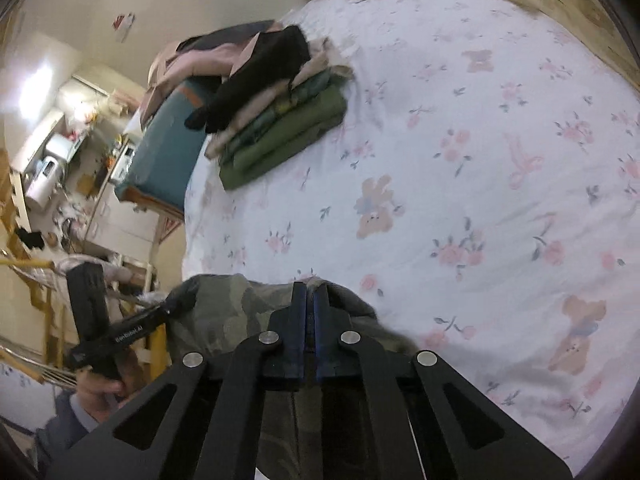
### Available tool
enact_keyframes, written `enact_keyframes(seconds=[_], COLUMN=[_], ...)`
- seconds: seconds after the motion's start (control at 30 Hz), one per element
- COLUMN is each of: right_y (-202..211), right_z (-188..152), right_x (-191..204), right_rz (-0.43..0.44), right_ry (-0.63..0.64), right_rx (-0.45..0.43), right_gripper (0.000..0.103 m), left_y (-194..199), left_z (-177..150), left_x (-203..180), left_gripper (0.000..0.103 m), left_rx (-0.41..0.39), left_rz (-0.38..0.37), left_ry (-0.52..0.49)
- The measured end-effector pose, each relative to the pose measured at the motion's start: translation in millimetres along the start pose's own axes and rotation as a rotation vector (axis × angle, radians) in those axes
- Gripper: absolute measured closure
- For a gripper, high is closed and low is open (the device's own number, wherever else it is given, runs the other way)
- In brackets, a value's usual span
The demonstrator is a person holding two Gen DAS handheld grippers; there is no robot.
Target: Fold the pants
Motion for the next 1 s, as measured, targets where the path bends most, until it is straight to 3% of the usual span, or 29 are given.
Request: enact_keyframes(seconds=[0.07, 0.13, 0.3, 0.33, 0.4, 0.43, 0.47, 0.53, 0.63, 0.7, 0.77, 0.8, 0.9, 0.97, 1.0], right_y=[6.5, -5.5, -9.3, -4.7, 12.0, 16.8, 22.0, 25.3, 2.2, -20.8, -45.0, -53.7, -54.1, -43.2, -36.1], right_z=[1.5, -4.2, -13.6, -12.7, -10.0, -9.5, -9.4, -13.4, -28.9, -39.0, -49.2, -54.3, -60.9, -61.9, -62.4], right_x=[-11.1, -28.0, -29.3, -26.1, -18.2, -14.4, -9.7, 5.7, 24.3, 25.4, 19.5, 11.4, -9.8, -22.2, -28.2], right_rz=[-0.059, -0.119, -0.184, -0.225, -0.391, -0.372, -0.301, -0.137, -0.074, -0.052, -0.071, -0.116, -0.17, -0.185, -0.25], right_ry=[-0.012, -0.038, -0.018, -0.001, 0.087, 0.094, 0.08, 0.073, 0.118, 0.111, 0.101, 0.105, 0.069, 0.032, 0.035], right_rx=[-0.02, 0.034, 0.047, 0.052, 0.009, -0.003, -0.016, -0.026, 0.051, 0.118, 0.195, 0.227, 0.243, 0.235, 0.224], right_gripper=[0.103, 0.103, 0.103, 0.103, 0.103, 0.103, 0.103, 0.103, 0.103, 0.103, 0.103, 0.103, 0.103, 0.103, 0.103], left_y=[-0.2, -2.9, -2.3, -2.5, 2.7, 9.8, 20.6, 35.4, 36.0, 25.0, 5.7, 1.8, -2.2, -0.6, -1.1], left_z=[-2.2, -5.5, -3.9, -4.0, -3.8, -3.7, -3.3, -4.3, -13.4, -20.1, -26.9, -28.5, -31.0, -34.1, -36.6], left_x=[-1.6, -7.3, 2.8, 8.4, 19.4, 23.4, 23.1, 12.7, -19.3, -36.9, -40.3, -37.0, -26.3, -17.2, -12.4], left_gripper=[0.095, 0.095, 0.087, 0.083, 0.079, 0.08, 0.082, 0.082, 0.082, 0.082, 0.082, 0.084, 0.1, 0.102, 0.102], left_rx=[-0.002, -0.012, 0.006, 0.019, 0.023, -0.002, -0.046, -0.103, -0.085, -0.059, -0.017, -0.012, 0.003, 0.016, 0.025], left_rz=[0.008, 0.028, -0.036, -0.025, 0.005, 0.026, 0.051, 0.032, -0.038, -0.014, 0.063, 0.067, 0.073, 0.086, 0.11], left_ry=[-0.014, -0.044, 0.057, 0.084, 0.131, 0.148, 0.136, 0.079, -0.041, -0.127, -0.173, -0.168, -0.166, -0.15, -0.143])
Point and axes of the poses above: each gripper's, at about its wrist camera, not at the fingertips, and y roughly against the way its jaws point, x to its left, z to its top, the point moved 3 cm from there along -y, roughly the way its jaws point, and after that the axes turned 15 degrees about z, right-handed, at the moved point
